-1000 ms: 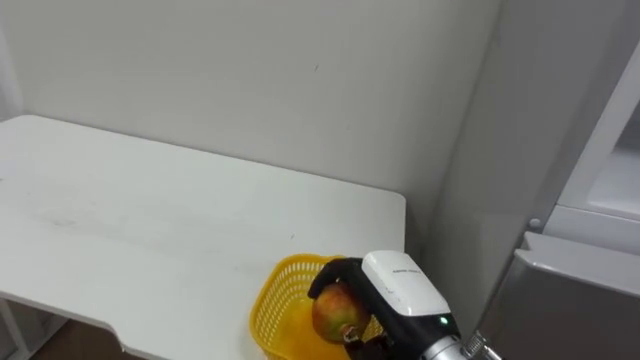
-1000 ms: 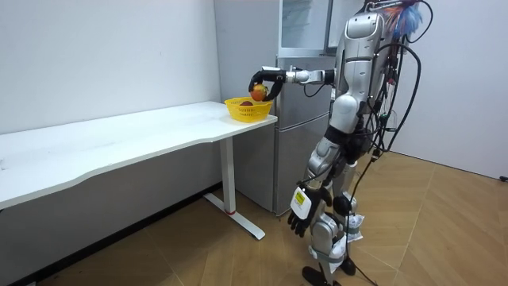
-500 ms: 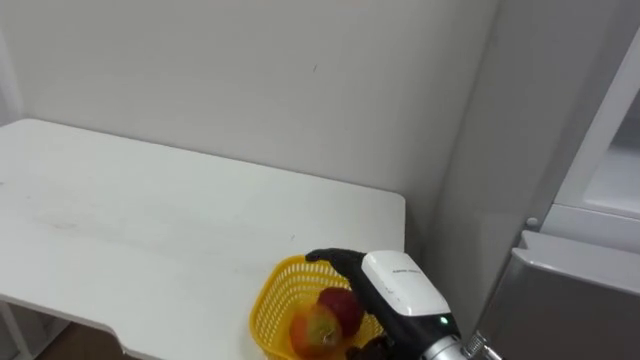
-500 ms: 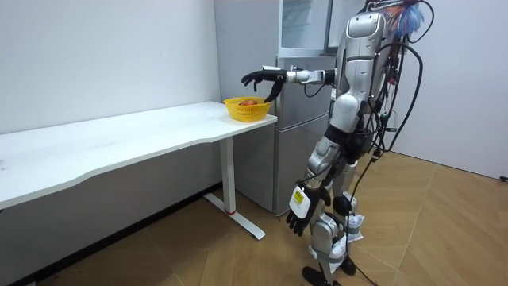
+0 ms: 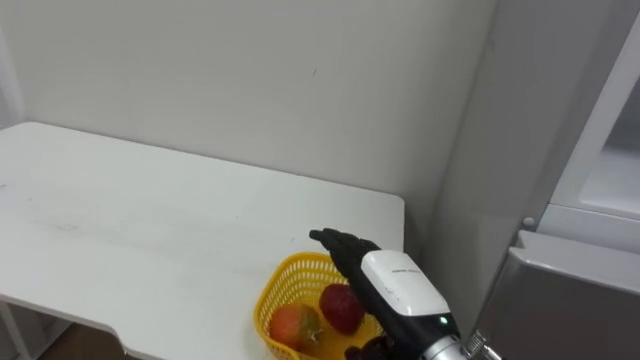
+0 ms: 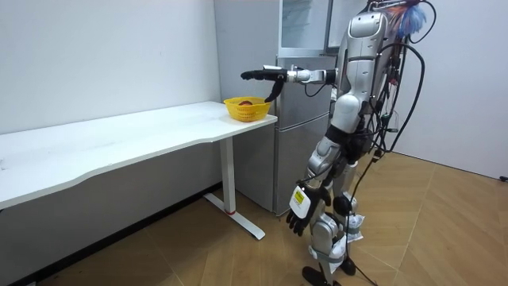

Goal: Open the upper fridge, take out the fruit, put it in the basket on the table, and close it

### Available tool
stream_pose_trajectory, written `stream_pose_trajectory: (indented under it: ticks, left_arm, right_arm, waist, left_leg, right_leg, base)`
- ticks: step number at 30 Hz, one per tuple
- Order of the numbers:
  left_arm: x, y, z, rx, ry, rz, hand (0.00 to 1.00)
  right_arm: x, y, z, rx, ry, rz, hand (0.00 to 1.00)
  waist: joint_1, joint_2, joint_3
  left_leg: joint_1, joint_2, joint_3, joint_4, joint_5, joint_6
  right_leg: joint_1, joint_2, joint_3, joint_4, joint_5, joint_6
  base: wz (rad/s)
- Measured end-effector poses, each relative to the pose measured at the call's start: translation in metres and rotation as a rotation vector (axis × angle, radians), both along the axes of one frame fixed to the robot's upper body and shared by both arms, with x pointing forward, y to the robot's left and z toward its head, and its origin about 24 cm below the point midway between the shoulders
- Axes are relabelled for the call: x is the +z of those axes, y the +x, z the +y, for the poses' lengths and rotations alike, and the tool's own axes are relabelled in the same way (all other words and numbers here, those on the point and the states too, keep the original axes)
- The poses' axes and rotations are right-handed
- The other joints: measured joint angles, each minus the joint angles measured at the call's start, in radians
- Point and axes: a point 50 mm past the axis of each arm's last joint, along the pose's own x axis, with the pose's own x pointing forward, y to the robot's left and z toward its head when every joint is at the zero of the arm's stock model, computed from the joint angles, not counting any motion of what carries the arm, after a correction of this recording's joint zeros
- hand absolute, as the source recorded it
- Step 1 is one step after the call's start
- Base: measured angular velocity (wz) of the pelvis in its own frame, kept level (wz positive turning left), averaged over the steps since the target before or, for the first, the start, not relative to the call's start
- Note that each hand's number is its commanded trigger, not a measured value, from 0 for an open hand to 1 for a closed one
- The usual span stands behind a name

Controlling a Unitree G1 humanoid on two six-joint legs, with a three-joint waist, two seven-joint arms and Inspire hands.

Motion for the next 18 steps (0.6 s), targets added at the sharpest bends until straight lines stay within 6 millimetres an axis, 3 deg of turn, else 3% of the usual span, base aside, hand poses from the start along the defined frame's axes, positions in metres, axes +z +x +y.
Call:
stream_pose_trajectory:
  ticks: [12,18]
  left_arm:
    - [0.000,0.000,0.000,0.002,0.000,-0.001,0.00]
    - [0.000,0.000,0.000,0.000,-0.003,-0.006,0.00]
  right_arm:
    - [0.004,0.003,-0.007,-0.029,0.008,-0.015,0.00]
    - [0.012,0.008,-0.013,-0.054,0.018,-0.041,0.00]
  waist:
    - [-0.004,-0.007,-0.0051]
    - [-0.023,-0.009,-0.0068]
  left_leg:
    - [0.000,0.000,0.000,0.000,0.000,0.000]
    - [0.007,0.000,0.000,0.000,0.000,0.000]
  right_leg:
    - [0.001,0.000,0.000,-0.001,0.000,0.000]
    - [0.008,0.000,0.000,-0.002,0.000,0.000]
  base:
    - [0.00]
    - [0.00]
